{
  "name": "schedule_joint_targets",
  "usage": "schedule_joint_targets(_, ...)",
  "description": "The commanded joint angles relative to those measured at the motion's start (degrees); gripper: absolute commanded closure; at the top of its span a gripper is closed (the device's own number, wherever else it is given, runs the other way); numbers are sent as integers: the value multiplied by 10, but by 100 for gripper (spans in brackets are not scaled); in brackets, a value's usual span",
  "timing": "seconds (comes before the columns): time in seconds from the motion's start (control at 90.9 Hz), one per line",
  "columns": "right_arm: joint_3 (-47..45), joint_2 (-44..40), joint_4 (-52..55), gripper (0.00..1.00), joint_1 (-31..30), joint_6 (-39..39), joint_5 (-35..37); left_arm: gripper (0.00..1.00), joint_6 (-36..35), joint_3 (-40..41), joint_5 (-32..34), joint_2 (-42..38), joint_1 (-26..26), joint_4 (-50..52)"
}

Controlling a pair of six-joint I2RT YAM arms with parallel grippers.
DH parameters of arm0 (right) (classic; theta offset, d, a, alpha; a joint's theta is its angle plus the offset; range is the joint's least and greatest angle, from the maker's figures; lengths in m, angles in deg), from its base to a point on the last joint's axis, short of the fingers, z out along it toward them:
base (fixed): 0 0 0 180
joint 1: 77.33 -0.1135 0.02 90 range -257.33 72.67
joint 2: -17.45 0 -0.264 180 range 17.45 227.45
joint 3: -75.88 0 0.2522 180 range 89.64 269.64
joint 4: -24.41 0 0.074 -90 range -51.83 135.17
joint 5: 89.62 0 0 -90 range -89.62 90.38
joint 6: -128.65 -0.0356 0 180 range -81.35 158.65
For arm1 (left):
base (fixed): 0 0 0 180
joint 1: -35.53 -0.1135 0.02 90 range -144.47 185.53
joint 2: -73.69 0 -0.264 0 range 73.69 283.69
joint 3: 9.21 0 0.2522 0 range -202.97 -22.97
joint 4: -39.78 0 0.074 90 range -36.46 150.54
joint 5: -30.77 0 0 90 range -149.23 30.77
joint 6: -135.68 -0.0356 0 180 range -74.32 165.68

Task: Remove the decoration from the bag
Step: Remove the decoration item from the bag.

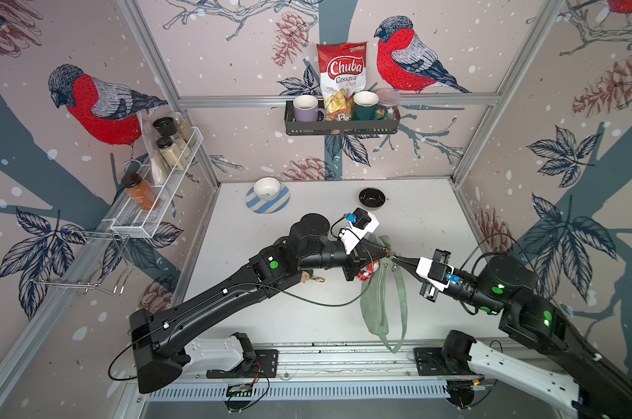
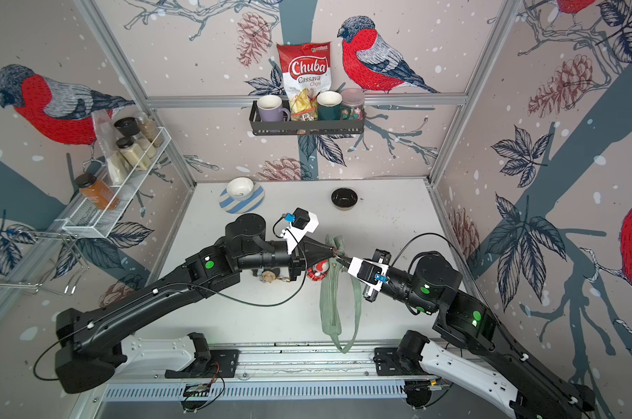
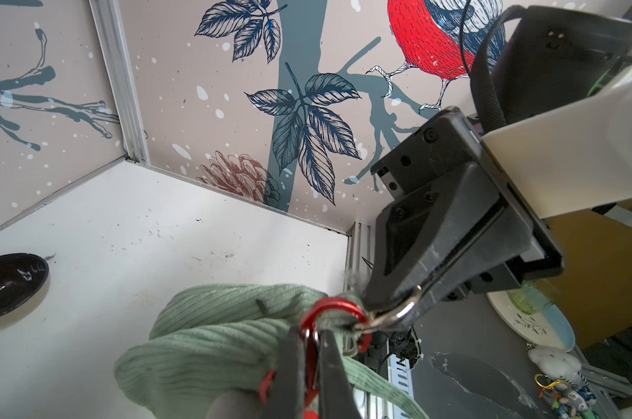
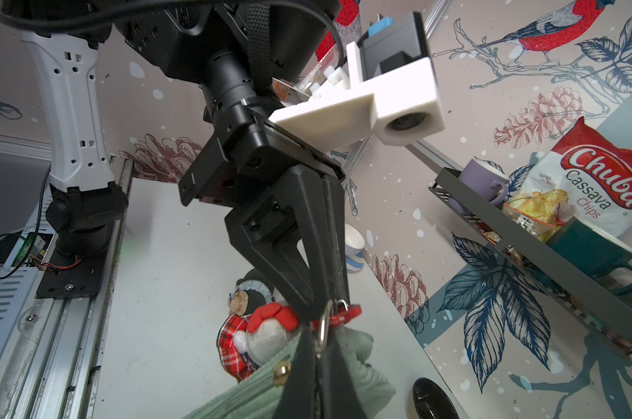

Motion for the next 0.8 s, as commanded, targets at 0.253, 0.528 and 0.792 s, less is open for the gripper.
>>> schedule_joint_targets(0.253,3,0,11,100,-1,-2,-24,100,104,-26,172,7,12,6)
schedule_joint_targets(0.528,16,13,55,100,0,5,-43,100,178,-42,248,12,18,34)
schedule_joint_targets(0.792,5,31,53,100,1,0,-57,100,202,-47,250,14,25,23)
